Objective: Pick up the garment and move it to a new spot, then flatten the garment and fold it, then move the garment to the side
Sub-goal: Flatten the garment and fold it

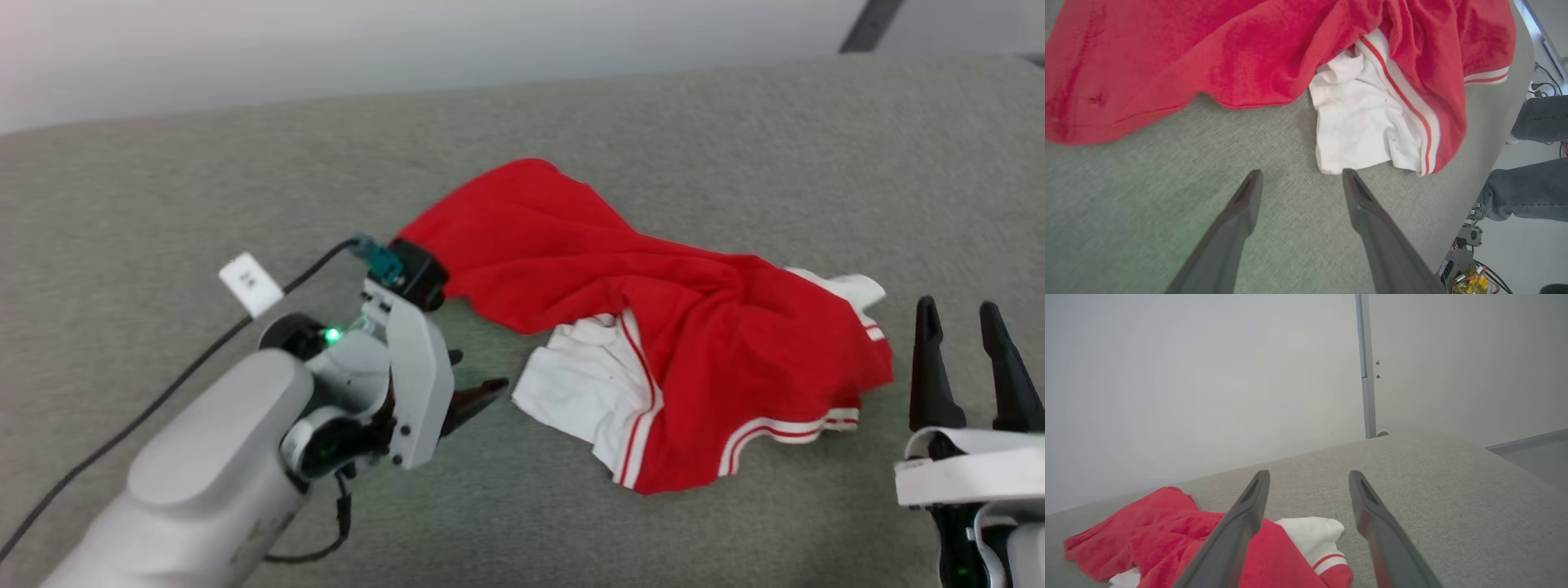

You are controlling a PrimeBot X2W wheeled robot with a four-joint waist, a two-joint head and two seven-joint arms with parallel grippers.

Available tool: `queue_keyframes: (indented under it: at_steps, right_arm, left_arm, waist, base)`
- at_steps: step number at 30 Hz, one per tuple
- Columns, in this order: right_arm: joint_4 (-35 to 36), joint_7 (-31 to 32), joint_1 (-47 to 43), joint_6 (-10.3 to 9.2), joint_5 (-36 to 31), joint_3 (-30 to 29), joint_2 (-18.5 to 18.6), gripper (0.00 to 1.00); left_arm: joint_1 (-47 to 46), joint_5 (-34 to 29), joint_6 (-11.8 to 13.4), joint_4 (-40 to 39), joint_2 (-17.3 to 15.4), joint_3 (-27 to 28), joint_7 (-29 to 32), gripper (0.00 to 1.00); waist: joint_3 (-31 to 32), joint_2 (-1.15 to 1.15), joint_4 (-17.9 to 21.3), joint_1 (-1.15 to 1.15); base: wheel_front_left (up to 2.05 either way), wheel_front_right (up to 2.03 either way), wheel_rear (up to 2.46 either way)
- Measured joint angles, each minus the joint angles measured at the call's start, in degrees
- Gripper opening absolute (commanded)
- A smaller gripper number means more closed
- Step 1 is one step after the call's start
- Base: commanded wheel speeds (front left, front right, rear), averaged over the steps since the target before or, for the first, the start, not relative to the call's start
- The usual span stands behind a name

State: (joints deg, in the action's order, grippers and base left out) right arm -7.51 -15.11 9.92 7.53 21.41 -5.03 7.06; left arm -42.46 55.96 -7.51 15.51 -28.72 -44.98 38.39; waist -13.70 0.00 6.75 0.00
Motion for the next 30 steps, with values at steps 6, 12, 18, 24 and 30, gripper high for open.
queue_keyframes:
  at_steps: [6, 12, 18, 24, 30]
  right_arm:
    - [0.03, 0.00, 1.67, 0.00, 0.81, -0.58, -1.23, 1.00]
    - [0.03, -0.01, 1.89, 0.00, 0.82, -1.13, -2.14, 1.00]
    - [-0.12, 0.00, 2.47, 0.00, 0.79, -1.53, -2.77, 1.00]
    - [-0.14, -0.01, 2.48, 0.00, 0.60, -2.04, -1.89, 1.00]
    - [-0.19, -0.01, 2.40, 0.00, 0.19, -1.80, -0.81, 1.00]
  left_arm:
    - [-2.75, 3.14, 0.00, 2.70, 1.87, -2.44, 1.35, 1.00]
    - [-4.21, 5.78, 0.00, 3.56, 2.32, -3.79, 0.85, 0.85]
    - [-6.00, 7.00, -0.03, 6.05, 2.13, -4.45, -2.27, 0.00]
    - [-5.95, 8.65, -0.05, 6.12, -1.64, -3.65, -5.55, 0.00]
    - [-4.30, 9.61, 0.85, 6.43, -8.57, -0.55, -7.35, 0.00]
  waist:
    - [-3.01, 0.00, 3.90, 0.00]
    - [-5.63, 0.00, 6.41, 0.00]
    - [-7.73, 0.00, 7.67, 0.00]
    - [-7.54, 0.00, 5.67, 0.00]
    - [-6.21, 0.00, 2.03, 0.00]
  base:
    - [0.00, 0.00, 0.00]
    - [0.00, 0.00, 0.00]
    - [0.00, 0.00, 0.00]
    - [0.00, 0.00, 0.00]
    - [0.00, 0.00, 0.00]
